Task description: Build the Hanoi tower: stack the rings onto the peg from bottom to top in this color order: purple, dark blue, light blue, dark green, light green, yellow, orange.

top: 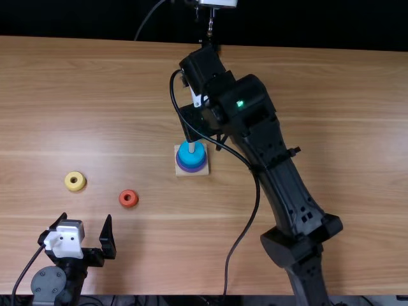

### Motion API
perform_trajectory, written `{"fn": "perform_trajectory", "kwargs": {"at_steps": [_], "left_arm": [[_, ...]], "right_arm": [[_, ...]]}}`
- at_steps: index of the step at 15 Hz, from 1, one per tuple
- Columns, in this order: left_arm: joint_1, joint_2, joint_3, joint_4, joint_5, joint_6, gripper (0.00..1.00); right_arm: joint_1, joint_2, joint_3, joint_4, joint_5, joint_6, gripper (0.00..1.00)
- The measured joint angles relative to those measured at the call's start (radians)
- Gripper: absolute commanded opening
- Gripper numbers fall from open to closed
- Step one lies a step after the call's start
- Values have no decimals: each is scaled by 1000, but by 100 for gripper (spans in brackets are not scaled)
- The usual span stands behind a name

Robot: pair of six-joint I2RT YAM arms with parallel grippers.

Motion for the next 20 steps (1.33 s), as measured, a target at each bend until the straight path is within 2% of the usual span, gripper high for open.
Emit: {"fn": "perform_trajectory", "kwargs": {"at_steps": [20], "left_arm": [[0,0,0,1,0,0,100]], "right_arm": [[34,82,1,4,1,2,0]]}}
